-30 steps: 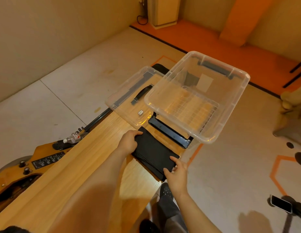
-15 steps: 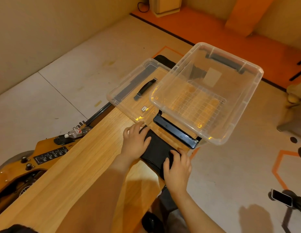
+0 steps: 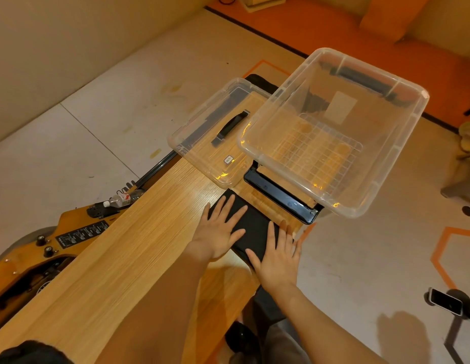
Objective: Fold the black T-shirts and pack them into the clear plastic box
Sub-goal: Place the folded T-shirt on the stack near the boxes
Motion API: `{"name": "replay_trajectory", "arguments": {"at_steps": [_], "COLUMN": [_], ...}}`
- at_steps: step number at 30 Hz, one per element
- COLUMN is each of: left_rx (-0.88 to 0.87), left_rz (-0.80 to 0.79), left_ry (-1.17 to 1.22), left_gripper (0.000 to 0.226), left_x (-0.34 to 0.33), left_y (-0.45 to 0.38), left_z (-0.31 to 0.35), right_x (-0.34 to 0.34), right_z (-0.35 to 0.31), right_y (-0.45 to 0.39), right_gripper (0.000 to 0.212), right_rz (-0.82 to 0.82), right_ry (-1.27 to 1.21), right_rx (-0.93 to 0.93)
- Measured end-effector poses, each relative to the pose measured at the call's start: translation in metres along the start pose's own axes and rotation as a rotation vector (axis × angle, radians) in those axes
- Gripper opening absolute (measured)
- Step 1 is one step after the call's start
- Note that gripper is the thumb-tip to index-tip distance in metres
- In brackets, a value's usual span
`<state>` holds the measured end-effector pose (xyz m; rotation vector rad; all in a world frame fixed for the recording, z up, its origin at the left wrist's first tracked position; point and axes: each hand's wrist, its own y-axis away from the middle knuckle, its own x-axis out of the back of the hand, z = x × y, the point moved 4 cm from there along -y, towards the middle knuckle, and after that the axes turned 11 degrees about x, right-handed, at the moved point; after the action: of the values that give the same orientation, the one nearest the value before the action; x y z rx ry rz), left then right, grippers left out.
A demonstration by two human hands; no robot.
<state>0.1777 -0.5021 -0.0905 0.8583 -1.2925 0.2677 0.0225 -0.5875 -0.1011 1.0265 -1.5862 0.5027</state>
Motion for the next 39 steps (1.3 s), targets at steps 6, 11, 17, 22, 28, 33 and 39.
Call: {"name": "replay_trajectory", "arguments": {"at_steps": [6, 11, 17, 22, 28, 33, 39], "left_rx": [0.239, 0.365, 0.598, 0.734, 0.903, 1.134, 1.374], "left_rz": [0.037, 0.251, 0.396, 0.47, 0.481, 0.457, 0.501], "left_ry": [0.127, 0.307, 0.639, 0.724, 0.746, 0.741, 0.764], "left_gripper": [0.062, 0.055, 0.048, 0.047, 0.049, 0.049, 0.048], "left_x": [0.006, 0.03, 0.023, -0.001, -0.034, -0.067, -0.108], "left_y": [0.01, 0.046, 0.117, 0.184, 0.278, 0.362, 0.449], "left_z": [-0.026, -0.061, -0.125, -0.173, -0.207, -0.223, -0.217], "right_x": [0.018, 0.032, 0.042, 0.035, 0.01, -0.012, -0.042], "right_z": [0.001, -0.041, -0.121, -0.19, -0.263, -0.322, -0.375], "right_y": [0.003, 0.0, 0.001, 0.024, 0.06, 0.098, 0.144], "right_gripper": [0.102, 0.067, 0.049, 0.045, 0.046, 0.046, 0.045], "right_rz": [0.013, 0.095, -0.013, -0.094, -0.22, -0.315, -0.474], "right_ry": [-0.06, -0.072, -0.276, -0.338, -0.371, -0.337, -0.313], "right_rx": [-0.008, 0.216, 0.483, 0.709, 0.883, 1.044, 1.209]}}
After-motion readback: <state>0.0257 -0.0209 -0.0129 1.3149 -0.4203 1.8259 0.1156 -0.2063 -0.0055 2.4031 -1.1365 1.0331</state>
